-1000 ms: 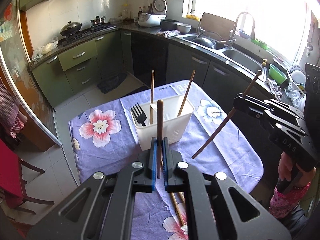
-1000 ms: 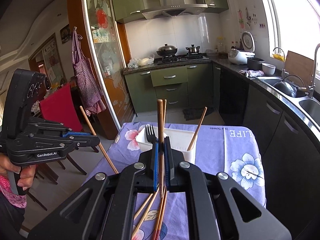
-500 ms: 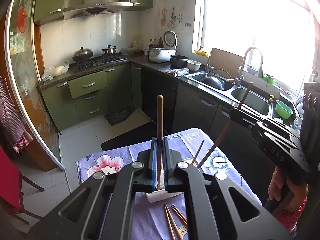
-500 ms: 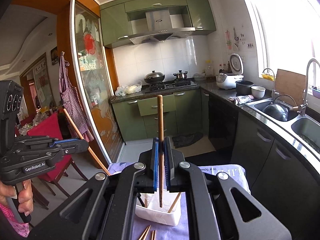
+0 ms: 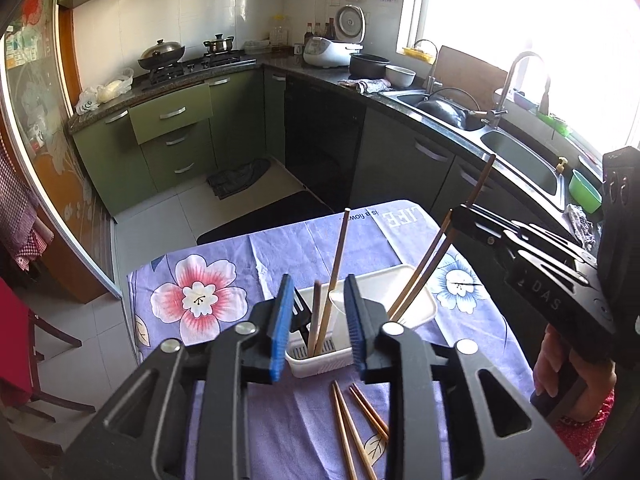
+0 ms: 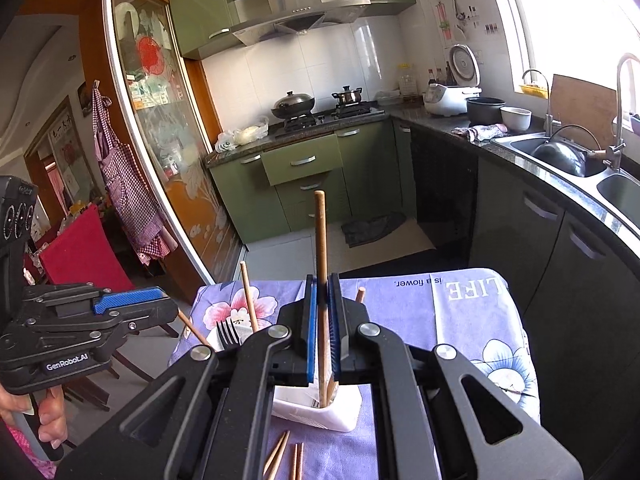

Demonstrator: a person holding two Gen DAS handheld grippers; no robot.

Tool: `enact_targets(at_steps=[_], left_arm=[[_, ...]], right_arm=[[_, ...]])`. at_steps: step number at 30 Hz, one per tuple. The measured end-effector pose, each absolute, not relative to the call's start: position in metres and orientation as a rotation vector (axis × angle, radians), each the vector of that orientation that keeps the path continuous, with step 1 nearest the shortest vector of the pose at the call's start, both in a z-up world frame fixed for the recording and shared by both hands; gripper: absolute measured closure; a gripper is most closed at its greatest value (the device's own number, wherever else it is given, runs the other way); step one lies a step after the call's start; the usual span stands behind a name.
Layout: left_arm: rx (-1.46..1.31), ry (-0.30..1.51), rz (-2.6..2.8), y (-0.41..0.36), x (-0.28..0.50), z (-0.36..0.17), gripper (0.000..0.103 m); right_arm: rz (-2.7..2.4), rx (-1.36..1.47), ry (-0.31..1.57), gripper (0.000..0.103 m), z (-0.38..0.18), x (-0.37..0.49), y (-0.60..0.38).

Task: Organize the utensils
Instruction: 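Lift both held chopsticks upright into the white caddy and open both grippers, then lower the left gripper and close it on another wooden chopstick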

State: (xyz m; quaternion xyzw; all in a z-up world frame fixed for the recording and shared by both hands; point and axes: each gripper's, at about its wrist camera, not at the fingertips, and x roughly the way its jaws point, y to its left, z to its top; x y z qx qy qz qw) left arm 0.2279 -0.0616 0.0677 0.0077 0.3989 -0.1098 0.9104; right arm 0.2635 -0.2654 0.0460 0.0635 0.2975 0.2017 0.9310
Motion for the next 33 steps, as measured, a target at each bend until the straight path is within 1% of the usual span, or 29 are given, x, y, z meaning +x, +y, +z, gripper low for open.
enact_targets(at_steps=[1,2,6,8,10,13,18,19,21,26,33], left_arm=[[0.015,0.82,-0.229,-0.062,0.225,0.067,0.065],[0.015,0.817,-0.229,-0.061,0.222,0.066,0.064],[0.011,0.818,-0.24,-0.058,0.208,0.063,0.063],[0.012,0.825,-0.242,-0.057,0.201,0.059,0.061],[0.008,0.844,-0.25,-0.056,0.195,0.053,0.061],[0.016,0.886,-0.263,-0.056,0.184,0.039,0.061],[0.021,1.008,-0.278,-0.061,0.168,-0.006,0.061],[0.016,1.039,-0.283,-0.062,0.165,-0.018,0.061],[-0.006,1.094,-0.281,-0.063,0.162,-0.042,0.058],[-0.023,1.219,-0.273,-0.072,0.158,-0.101,0.058],[0.013,1.276,-0.26,-0.087,0.162,-0.133,0.06]], right_arm=[[0.414,0.128,0.614,0.097,0.043,0.264,-0.265],[0.415,0.128,0.62,0.097,0.04,0.266,-0.264],[0.422,0.116,0.642,0.096,0.029,0.264,-0.26],[0.426,0.119,0.646,0.096,0.024,0.261,-0.258],[0.432,0.12,0.65,0.091,0.022,0.256,-0.258],[0.44,0.124,0.644,0.091,0.024,0.247,-0.26],[0.458,0.119,0.636,0.09,0.025,0.211,-0.271],[0.456,0.114,0.64,0.086,0.023,0.202,-0.275],[0.442,0.113,0.642,0.082,0.015,0.184,-0.284],[0.413,0.116,0.702,0.082,-0.022,0.15,-0.305],[0.418,0.182,0.804,0.082,-0.075,0.13,-0.326]])
